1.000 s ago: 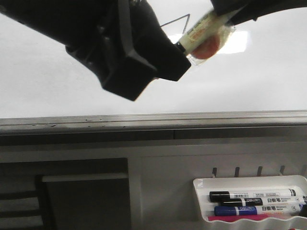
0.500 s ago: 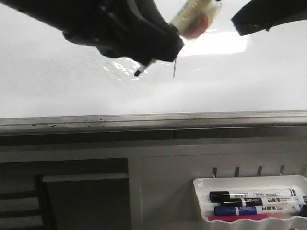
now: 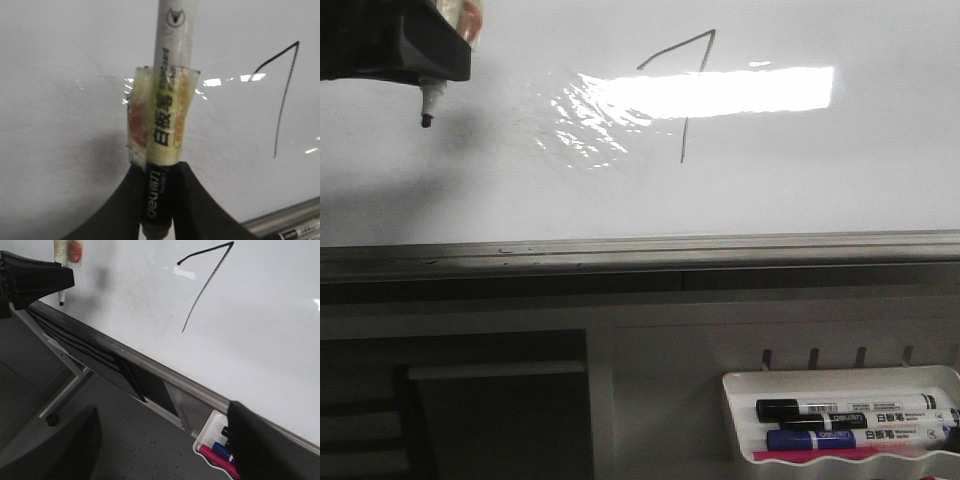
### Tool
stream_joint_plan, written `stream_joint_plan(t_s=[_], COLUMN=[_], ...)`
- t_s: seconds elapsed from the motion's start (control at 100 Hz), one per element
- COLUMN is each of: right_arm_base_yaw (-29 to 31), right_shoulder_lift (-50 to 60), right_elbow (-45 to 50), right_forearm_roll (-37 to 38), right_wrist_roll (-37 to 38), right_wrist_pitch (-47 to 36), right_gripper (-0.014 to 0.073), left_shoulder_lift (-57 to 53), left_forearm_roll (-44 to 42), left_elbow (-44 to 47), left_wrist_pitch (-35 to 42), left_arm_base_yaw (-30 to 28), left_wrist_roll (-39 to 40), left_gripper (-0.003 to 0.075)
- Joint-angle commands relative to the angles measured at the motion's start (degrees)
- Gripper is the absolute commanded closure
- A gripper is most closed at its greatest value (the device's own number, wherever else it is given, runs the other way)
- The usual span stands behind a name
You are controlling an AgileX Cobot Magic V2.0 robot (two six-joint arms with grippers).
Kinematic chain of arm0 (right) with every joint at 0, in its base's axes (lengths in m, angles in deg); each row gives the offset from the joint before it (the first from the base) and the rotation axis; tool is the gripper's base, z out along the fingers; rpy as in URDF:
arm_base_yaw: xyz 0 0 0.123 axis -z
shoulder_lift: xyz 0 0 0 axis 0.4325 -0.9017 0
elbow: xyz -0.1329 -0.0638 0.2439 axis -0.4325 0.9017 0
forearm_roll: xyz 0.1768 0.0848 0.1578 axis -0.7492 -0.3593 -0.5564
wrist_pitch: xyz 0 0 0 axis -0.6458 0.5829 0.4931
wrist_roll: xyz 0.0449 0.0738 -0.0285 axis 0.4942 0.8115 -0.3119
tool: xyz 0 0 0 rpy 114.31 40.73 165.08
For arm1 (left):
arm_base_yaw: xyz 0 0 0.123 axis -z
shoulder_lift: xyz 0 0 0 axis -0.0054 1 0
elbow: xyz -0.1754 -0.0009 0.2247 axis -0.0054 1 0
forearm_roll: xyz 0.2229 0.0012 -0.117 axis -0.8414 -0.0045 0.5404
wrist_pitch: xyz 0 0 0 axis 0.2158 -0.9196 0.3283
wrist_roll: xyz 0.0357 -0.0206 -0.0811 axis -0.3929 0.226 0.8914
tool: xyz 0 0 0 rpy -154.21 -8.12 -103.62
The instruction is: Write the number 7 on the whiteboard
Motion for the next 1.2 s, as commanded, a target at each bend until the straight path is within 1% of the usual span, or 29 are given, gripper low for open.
stream_joint_plan(t_s=[0.0, 0.15, 0.26, 0.34, 0.57, 0.6, 0.67, 0.68, 0.69, 0.72, 0.74, 0.79, 0.86, 0.93, 0.98, 1.1, 1.19], right_arm_base_yaw=[0.3, 0.3, 0.3, 0.3, 0.3, 0.3, 0.3, 0.3, 0.3, 0.3, 0.3, 0.3, 0.3, 0.3, 0.3, 0.3, 0.3], right_shoulder_lift=[0.6, 0.5, 0.5, 0.5, 0.5, 0.5, 0.5, 0.5, 0.5, 0.5, 0.5, 0.5, 0.5, 0.5, 0.8, 1.3, 1.6], right_elbow=[-1.2, -1.2, -1.2, -1.2, -1.2, -1.2, -1.2, -1.2, -1.2, -1.2, -1.2, -1.2, -1.2, -1.2, -1.2, -1.2, -1.2], right_forearm_roll=[-2.8, -3.0, -3.0, -3.0, -3.0, -3.0, -3.0, -3.1, -3.1, -3.1, -3.3, -3.9, -4.3, -5.7, -6.9, -9.1, -12.9], right_wrist_roll=[0.1, 0.1, 0.1, 0.1, 0.1, 0.1, 0.1, 0.1, 0.1, 0.1, 0.1, 0.1, 0.1, 0.1, 0.1, 0.1, 0.1], right_wrist_pitch=[-2.2, -2.0, -2.0, -2.0, -2.1, -2.1, -2.1, -2.1, -2.1, -2.1, -2.1, -2.1, -1.9, -1.9, -2.2, -3.4, -4.6], right_gripper=[0.0123, 0.0123, 0.0124, 0.0124, 0.0123, 0.0124, 0.0124, 0.0123, 0.0123, 0.0124, 0.0123, 0.0124, 0.0124, 0.0125, 0.0125, 0.0125, 0.0125], left_shoulder_lift=[1.9, 6.8, 9.1, 10.2, 10.8, 10.8, 10.8, 10.8, 10.8, 10.8, 10.8, 10.8, 10.6, 9.9, 8.9, 5.4, 1.2], left_forearm_roll=[-0.6, -0.2, -0.2, -0.2, -0.2, -0.2, -0.2, -0.2, -0.2, -0.2, -0.2, -0.2, -0.2, -0.2, -0.2, -0.2, -0.2], left_elbow=[-3.8, -7.5, -9.2, -9.7, -10.2, -10.2, -10.2, -10.2, -10.2, -10.2, -10.2, -10.2, -10.2, -10.2, -10.2, -9.7, -8.6], left_wrist_pitch=[0.8, 0.7, -3.0, -4.7, -4.7, -4.9, -5.6, -5.7, -5.7, -5.9, -6.0, -6.1, -6.2, -6.1, -5.8, -5.7, -5.6], left_arm_base_yaw=[-1.5, -4.4, -6.0, -6.6, -6.6, -6.6, -6.6, -6.6, -6.6, -6.6, -6.6, -6.6, -6.6, -6.6, -6.6, -6.6, -6.6], left_wrist_roll=[1.4, 2.3, 2.3, 2.3, 2.3, 2.3, 2.3, 2.3, 2.3, 2.3, 2.3, 2.3, 2.3, 0.8, -0.6, -4.7, -6.2], left_gripper=[0.0741, 0.0741, 0.0741, 0.0741, 0.0731, 0.0714, 0.0641, 0.0611, 0.0611, 0.0556, 0.0533, 0.0437, 0.0325, 0.0253, 0.0234, 0.0235, 0.0235])
